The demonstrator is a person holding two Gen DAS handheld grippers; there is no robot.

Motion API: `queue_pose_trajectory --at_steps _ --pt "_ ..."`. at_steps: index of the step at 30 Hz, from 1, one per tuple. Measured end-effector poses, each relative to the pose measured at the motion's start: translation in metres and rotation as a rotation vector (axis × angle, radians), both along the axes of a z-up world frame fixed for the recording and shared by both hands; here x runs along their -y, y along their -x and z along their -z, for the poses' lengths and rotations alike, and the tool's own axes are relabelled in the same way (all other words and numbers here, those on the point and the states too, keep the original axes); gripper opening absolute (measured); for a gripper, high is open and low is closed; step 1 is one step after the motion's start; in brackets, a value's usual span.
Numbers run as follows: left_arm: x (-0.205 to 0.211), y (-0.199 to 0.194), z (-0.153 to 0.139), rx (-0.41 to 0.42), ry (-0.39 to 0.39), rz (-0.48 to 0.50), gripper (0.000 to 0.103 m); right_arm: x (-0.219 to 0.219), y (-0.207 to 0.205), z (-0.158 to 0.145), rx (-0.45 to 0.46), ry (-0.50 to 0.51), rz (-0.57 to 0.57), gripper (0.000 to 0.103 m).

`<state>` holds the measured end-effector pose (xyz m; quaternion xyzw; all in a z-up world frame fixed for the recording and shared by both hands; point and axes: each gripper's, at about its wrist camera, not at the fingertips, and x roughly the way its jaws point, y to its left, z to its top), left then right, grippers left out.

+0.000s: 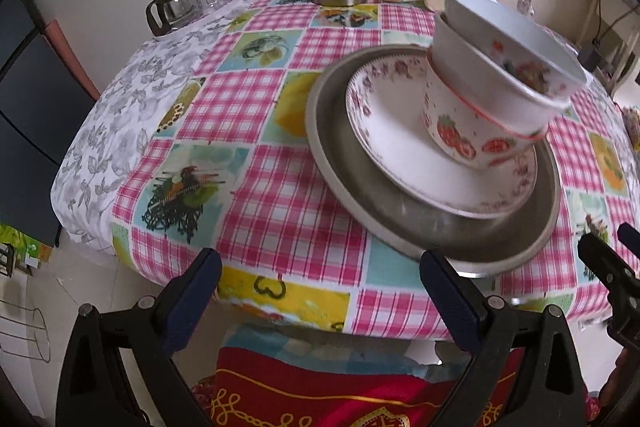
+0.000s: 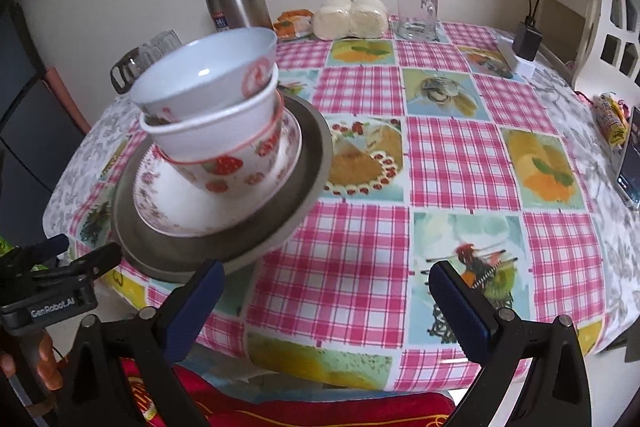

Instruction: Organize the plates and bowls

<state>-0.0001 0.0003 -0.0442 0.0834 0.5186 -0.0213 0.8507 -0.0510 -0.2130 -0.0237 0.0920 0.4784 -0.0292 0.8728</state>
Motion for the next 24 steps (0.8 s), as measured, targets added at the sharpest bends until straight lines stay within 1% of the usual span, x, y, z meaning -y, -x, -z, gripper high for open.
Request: queue_pose_trajectory --at_steps 6,24 --pt "-0.003 0.007 0.006 -0.021 -0.007 -0.009 0.099 -0.005 0.005 0.005 -0.012 0.035 -0.009 0.103" --pt "-0.01 0.012 0.012 -0.041 0.0 -0.012 0.099 -0.02 0.01 0.013 -0.027 0.073 -0.046 0.103"
